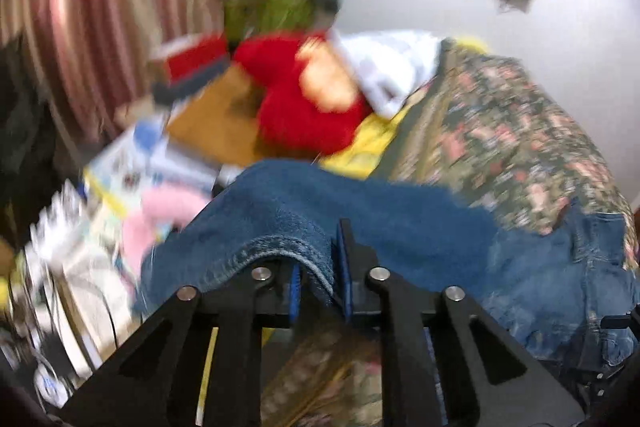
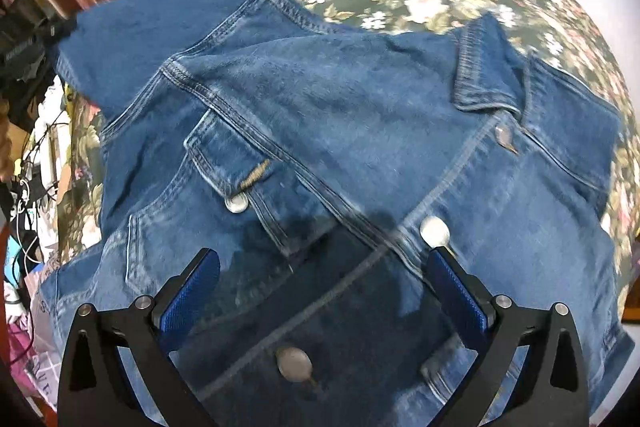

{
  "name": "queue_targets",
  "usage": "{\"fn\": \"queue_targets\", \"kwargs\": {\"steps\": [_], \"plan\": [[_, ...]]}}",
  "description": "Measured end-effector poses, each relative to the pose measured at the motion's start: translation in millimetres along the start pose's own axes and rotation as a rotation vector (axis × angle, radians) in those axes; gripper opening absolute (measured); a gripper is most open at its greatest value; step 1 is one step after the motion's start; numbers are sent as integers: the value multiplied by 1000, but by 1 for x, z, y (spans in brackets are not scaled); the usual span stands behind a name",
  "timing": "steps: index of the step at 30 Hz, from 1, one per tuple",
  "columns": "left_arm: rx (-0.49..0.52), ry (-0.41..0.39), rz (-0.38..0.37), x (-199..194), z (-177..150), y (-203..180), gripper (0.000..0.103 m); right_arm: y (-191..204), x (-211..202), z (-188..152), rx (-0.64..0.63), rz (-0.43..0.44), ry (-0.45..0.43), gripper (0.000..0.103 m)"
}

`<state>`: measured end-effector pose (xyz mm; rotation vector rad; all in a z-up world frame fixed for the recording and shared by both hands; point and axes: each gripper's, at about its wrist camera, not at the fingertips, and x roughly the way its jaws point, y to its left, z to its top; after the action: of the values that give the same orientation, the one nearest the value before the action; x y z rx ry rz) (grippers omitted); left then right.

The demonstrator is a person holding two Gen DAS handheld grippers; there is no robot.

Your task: Fold large clothes

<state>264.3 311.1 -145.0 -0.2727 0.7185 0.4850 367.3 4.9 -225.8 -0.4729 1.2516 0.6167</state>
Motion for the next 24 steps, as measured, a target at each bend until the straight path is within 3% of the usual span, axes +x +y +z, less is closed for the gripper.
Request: {"fn": "queue_targets", "kwargs": {"steps": [5, 10, 12, 14, 17, 20, 24], "plan": [[171, -116, -101, -36, 28, -74, 13, -23, -34, -16, 56, -30, -64, 103], [350, -129, -191, -49, 10, -149, 13, -54, -73, -35, 133, -40, -143, 103], [416, -79, -238, -44, -8, -175, 13, -63, -83, -44, 155, -40, -160, 103], [449, 25, -285, -28, -28, -194, 13, -71, -91, -53, 175, -40, -174, 103], [452, 246, -353, 5, -62, -208, 14, -82, -99, -68, 197, -41, -190, 103], [407, 396, -360, 23, -87, -209, 27, -90, -102, -82, 203, -40, -199, 103], [264, 454, -408, 15, -92, -171, 42, -96, -103, -94, 205, -51, -212, 103]]}}
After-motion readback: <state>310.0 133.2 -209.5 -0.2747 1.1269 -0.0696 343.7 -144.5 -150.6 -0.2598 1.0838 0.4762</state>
